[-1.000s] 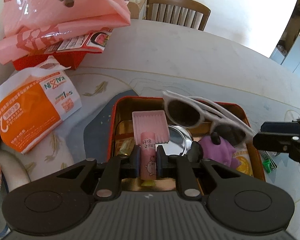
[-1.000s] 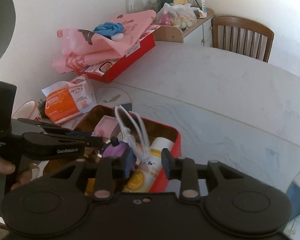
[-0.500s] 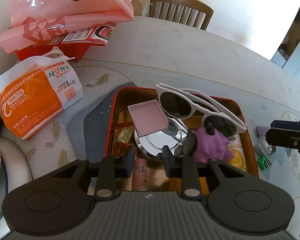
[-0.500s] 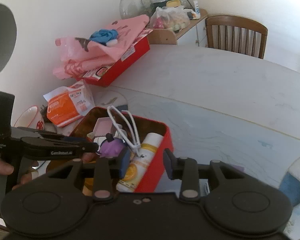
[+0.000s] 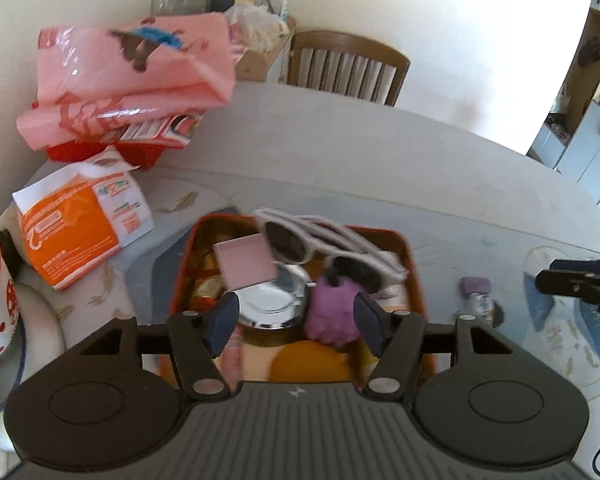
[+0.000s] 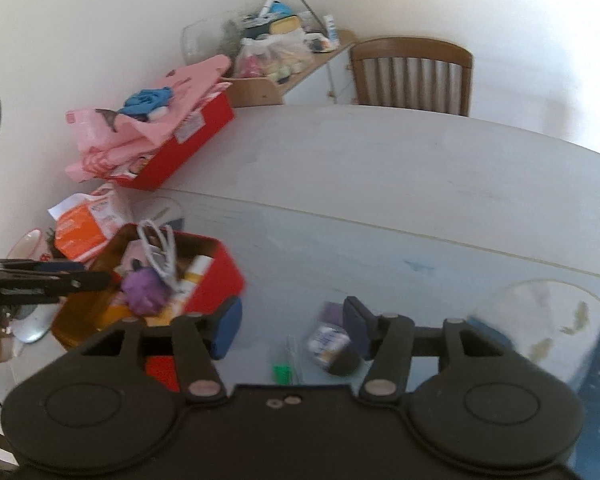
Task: Organize rigid objects
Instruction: 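Lower the sunglasses and tube into the tin box and open both tools, then withdraw both tools and move them toward the remaining small items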
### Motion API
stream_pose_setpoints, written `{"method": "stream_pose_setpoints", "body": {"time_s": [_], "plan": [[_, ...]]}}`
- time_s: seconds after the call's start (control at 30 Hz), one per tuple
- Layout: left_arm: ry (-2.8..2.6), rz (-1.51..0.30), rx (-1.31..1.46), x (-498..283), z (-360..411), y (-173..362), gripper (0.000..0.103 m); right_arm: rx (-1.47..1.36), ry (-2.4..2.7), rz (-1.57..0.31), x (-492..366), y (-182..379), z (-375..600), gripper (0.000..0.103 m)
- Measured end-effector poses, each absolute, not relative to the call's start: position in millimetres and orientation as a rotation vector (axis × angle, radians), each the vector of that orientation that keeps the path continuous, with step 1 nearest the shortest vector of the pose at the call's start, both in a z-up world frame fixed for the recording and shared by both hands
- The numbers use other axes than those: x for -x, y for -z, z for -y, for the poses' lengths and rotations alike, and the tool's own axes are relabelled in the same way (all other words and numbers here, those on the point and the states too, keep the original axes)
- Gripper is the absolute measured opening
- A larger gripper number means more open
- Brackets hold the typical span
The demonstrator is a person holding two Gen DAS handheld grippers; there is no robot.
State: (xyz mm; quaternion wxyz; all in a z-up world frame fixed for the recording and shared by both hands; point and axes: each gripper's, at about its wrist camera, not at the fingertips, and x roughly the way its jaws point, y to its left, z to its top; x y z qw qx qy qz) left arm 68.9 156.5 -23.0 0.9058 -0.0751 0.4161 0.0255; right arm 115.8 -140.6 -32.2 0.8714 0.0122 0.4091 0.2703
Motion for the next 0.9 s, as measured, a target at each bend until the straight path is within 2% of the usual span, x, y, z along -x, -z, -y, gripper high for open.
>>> {"method": "stream_pose_setpoints", "body": {"time_s": [0.17, 0.23, 0.33, 0.5, 0.9], "plan": [[-0.013, -0.828, 0.135, -67, -116, 14, 0.073, -0.016, -0.558, -0.868, -115, 38, 165, 0.072], [0.002, -0.822, 0.128, -66, -99, 12, 0.075, -0.007, -0.568, -0.870, -114, 39, 173, 0.086], [0.027, -0.817, 0.119, -65, -72, 12, 0.083, 0.010, -0.581, -0.870, -114, 40, 183, 0.097], [0.062, -0.825, 0.103, -64, -32, 18, 0.084, 0.016, -0.595, -0.885, -119, 44, 198, 0.101], [0.072, -0.862, 0.028, -64, 33, 52, 0.084, 0.045, -0.650, -0.928, -137, 57, 216, 0.101]]}}
